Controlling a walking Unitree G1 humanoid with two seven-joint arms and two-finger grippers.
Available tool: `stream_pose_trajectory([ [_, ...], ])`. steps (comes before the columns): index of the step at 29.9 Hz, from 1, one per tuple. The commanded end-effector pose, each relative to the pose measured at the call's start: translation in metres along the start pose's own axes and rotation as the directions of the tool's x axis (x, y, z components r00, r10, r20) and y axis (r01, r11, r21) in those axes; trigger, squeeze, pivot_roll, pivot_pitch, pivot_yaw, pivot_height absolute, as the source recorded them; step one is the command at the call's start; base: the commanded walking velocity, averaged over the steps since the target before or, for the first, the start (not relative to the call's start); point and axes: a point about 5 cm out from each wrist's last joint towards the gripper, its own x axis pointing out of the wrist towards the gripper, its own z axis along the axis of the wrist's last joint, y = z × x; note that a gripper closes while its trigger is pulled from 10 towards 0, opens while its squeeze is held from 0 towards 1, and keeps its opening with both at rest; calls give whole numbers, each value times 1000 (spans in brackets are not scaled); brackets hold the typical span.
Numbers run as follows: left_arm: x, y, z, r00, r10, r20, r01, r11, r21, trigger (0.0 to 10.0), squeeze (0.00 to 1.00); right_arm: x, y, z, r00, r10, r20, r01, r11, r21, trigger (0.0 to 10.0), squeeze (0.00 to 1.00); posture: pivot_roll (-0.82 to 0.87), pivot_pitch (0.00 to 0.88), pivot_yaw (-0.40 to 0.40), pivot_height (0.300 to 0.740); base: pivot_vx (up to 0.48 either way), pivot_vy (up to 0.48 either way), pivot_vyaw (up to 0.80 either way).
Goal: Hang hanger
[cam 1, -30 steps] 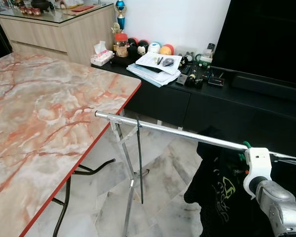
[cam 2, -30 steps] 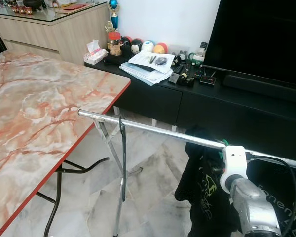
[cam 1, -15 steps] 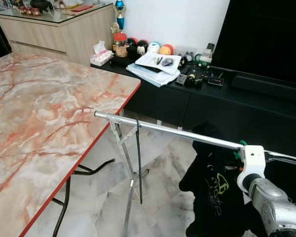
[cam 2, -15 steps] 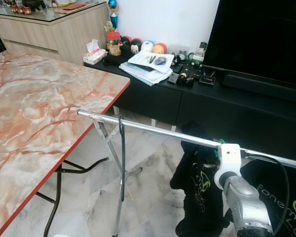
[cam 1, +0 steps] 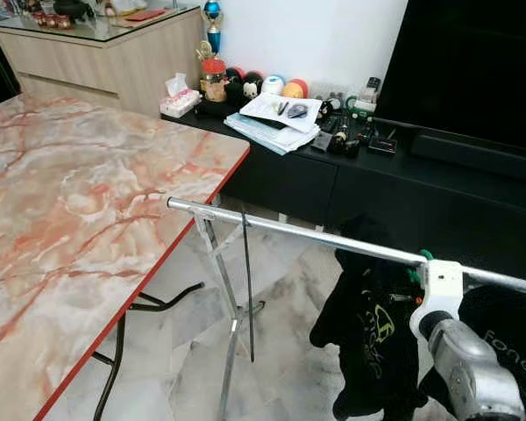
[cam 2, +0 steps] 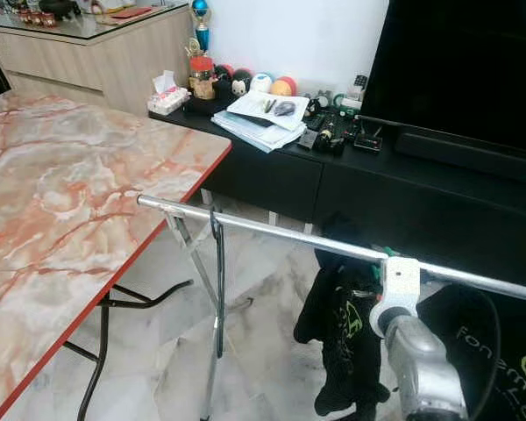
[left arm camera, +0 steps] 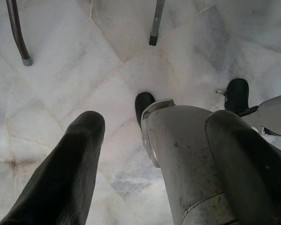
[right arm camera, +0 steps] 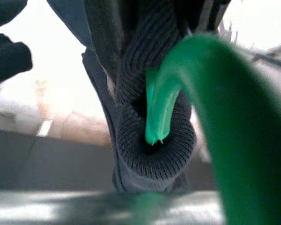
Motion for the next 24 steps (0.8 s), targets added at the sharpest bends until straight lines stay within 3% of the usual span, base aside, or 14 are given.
stream_pose_trajectory([
  [1, -2, 1, -10, 999, 0, -41, 0, 1000, 3, 10000, 0, -6, -1, 9, 996, -41, 82, 40, 999, 21, 0, 0, 51, 88, -3, 740, 0, 0, 0],
  [6, -2, 0, -10, 999, -1, -39, 1, 1000, 3, 10000, 0, -23, -2, -4, 988, -120, 102, 112, 990, 85, 0, 0, 44, 88, -9, 740, 0, 0, 0],
  [11, -2, 0, -10, 999, -2, -39, 2, 1000, 3, 10000, 0, -38, -8, 4, 957, -202, 209, 171, 973, 155, 0, 0, 38, 89, -16, 740, 0, 0, 0],
  [17, -2, 0, -10, 999, -1, -38, 1, 1000, 2, 10000, 0, -49, -9, 5, 951, -205, 230, 173, 973, 153, 0, 0, 35, 85, -22, 740, 0, 0, 0],
  [24, -2, 0, -9, 999, -4, -33, 4, 1000, 6, 10000, 0, -67, -13, -18, 955, -239, 174, 221, 968, 116, 0, 0, 23, 69, -27, 740, 0, 0, 0],
])
